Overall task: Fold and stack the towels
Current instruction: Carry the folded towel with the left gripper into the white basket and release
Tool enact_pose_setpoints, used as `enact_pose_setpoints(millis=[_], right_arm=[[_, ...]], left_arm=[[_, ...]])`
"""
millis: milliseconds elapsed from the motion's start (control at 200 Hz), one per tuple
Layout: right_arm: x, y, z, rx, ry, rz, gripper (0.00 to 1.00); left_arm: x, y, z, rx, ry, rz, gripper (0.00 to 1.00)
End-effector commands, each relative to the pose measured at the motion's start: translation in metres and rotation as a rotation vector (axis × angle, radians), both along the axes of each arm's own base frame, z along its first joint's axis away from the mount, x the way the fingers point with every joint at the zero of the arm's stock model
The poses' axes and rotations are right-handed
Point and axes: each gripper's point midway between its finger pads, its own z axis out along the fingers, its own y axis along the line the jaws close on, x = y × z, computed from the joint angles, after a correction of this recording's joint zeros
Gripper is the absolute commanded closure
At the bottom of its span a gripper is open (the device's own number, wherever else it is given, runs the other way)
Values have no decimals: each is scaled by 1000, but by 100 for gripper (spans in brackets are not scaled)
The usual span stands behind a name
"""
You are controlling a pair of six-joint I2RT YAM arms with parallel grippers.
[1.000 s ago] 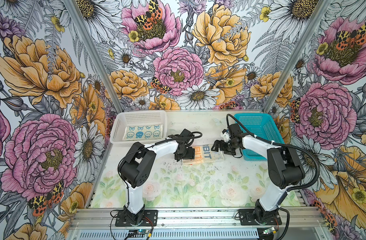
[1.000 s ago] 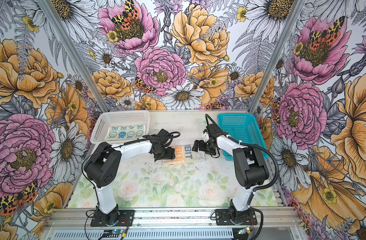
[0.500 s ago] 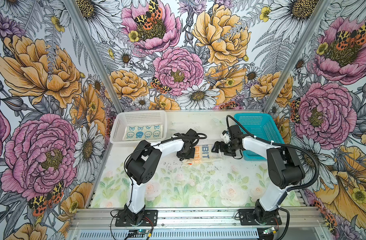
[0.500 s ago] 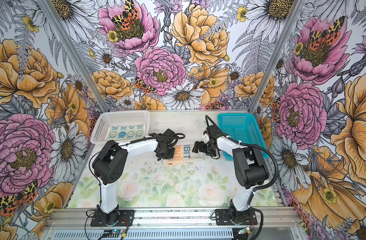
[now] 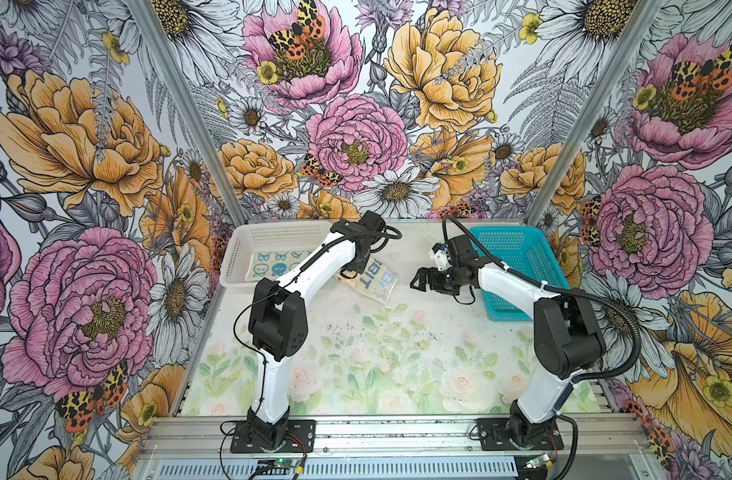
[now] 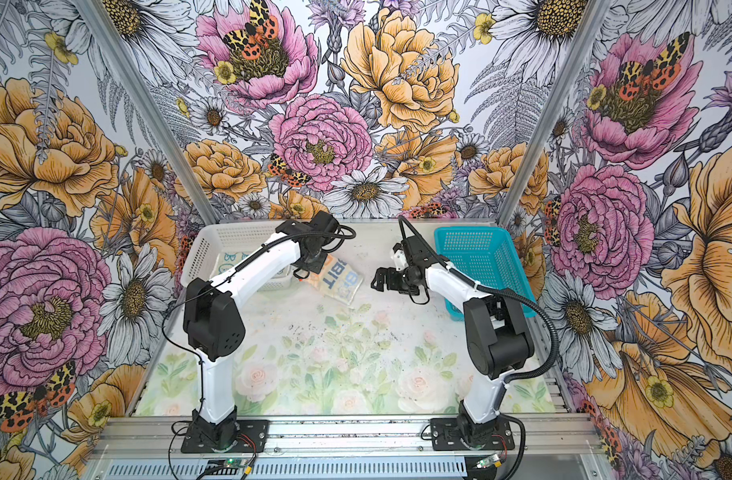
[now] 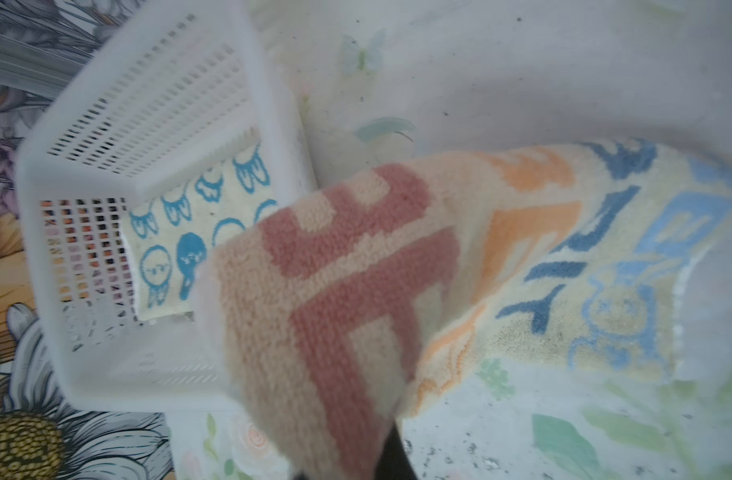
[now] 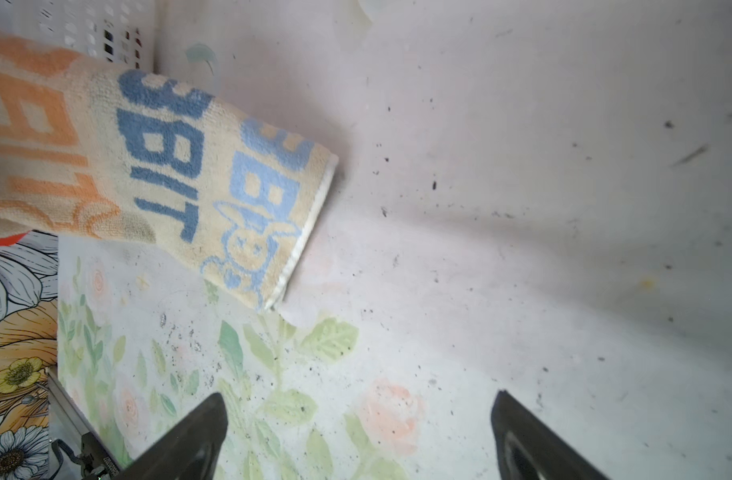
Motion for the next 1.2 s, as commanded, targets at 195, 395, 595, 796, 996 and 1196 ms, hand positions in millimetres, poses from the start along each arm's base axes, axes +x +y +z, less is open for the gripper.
enact_pose_setpoints(millis=[195,395,595,796,996,1196], right_arm=[[24,43,20,56,-63,82,1],[38,76,37,94,-104,127,1],[50,107,49,149,-116,168,1],[53,114,49,157,-112,180,1],[47,112,35,147,-79,182,1],[44,111,33,146,-75,187,0]], left_arm=[[16,120,49,134,-48,172,100],[23,174,48,110,-48,271,100],[34,208,36,94,-53,328,100],[47,220,-3,101,7,321,100],[53,234,-40,72,58,339,100],[54,254,-54,125,87,377,100]])
